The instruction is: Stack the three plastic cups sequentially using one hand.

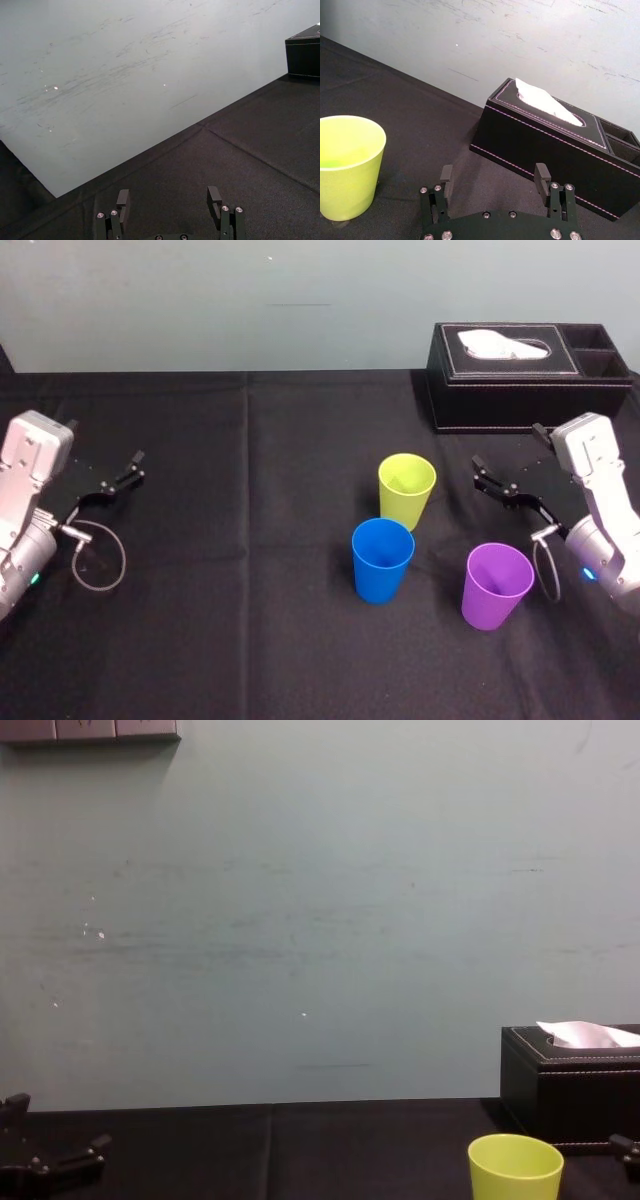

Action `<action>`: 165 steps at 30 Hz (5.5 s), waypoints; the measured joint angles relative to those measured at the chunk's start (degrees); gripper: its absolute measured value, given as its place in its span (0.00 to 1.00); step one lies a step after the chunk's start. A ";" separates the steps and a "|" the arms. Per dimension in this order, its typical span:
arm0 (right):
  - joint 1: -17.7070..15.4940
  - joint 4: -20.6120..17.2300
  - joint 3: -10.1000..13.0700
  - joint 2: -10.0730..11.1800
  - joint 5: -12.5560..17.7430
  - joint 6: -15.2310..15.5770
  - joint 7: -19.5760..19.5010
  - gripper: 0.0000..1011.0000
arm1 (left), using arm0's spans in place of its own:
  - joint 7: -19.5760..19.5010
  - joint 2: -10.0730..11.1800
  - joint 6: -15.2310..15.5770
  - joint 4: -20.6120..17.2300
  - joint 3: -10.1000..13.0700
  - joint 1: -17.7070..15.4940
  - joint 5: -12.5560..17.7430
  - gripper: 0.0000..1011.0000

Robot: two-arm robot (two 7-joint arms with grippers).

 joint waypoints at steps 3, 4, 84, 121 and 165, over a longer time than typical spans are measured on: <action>0.00 0.00 0.00 0.00 0.00 0.00 0.00 0.99 | 0.00 0.00 0.00 0.00 0.00 0.00 0.00 1.00; 0.00 0.00 0.00 0.00 0.00 0.00 0.00 0.99 | 0.00 0.00 0.00 0.00 0.00 0.00 0.00 1.00; -21.37 -19.78 14.50 9.55 4.36 4.90 0.20 0.99 | 0.00 0.00 0.00 0.00 0.00 0.00 0.00 1.00; -42.22 -27.61 23.68 15.47 12.96 1.01 19.63 0.99 | 0.00 0.00 0.00 0.00 0.00 0.00 0.00 1.00; -30.73 -17.82 18.10 -2.00 6.30 -5.28 20.58 0.99 | 0.00 0.00 0.00 0.00 0.00 0.00 0.00 1.00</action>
